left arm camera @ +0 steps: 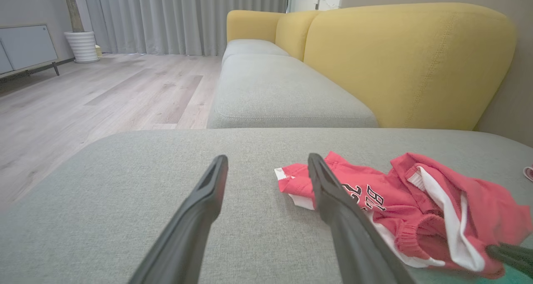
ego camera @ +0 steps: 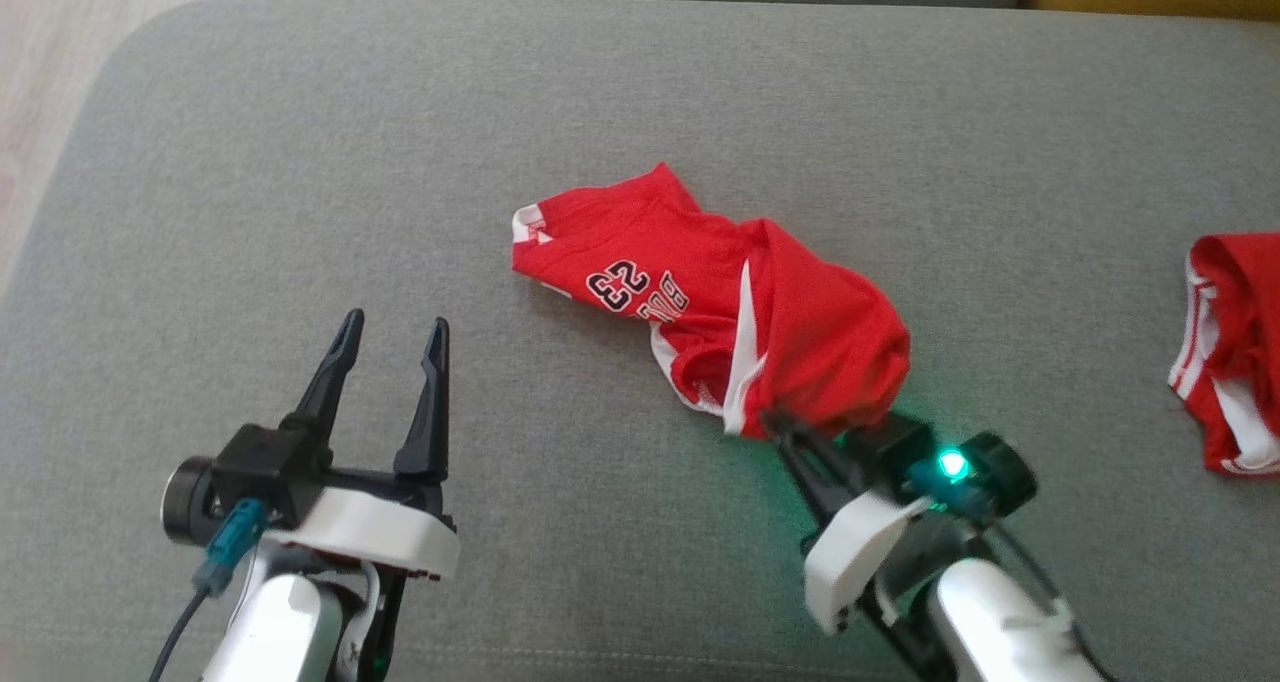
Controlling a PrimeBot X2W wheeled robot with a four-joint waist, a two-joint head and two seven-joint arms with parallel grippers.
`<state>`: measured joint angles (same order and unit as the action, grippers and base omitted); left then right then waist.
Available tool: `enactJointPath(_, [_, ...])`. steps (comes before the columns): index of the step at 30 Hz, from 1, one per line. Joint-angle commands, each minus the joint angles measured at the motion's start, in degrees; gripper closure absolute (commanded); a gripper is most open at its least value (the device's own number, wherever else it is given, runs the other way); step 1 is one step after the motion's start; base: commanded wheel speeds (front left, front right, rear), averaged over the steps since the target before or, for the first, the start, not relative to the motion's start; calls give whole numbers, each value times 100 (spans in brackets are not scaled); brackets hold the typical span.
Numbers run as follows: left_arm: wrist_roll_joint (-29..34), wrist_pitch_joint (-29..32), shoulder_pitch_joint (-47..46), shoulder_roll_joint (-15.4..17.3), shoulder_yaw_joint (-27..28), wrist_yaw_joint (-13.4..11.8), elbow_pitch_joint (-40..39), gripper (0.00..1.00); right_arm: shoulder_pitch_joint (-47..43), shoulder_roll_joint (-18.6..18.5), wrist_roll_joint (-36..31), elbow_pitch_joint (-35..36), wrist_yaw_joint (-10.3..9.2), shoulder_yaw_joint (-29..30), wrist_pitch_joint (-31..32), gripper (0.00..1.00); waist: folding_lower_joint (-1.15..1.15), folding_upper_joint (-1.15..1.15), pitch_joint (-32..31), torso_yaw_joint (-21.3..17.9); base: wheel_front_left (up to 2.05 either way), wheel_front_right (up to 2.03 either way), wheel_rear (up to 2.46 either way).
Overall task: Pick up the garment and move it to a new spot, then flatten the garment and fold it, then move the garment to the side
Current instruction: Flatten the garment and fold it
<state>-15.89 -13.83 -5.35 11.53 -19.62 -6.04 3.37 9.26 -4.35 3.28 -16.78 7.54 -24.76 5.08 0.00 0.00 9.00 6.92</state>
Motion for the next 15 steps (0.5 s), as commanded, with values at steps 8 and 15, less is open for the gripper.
enactJointPath(8, [3,-98,-262,64,244,6,-139,0,57,140,633,727,-5,1259,-202,100,0,0,-51,-155,0,0,0])
enactJointPath(15, [23,-105,-330,47,198,31,-132,0,360,145,1995,-57,-5,2413,-372,96,0,0,55,-203,0,0,0])
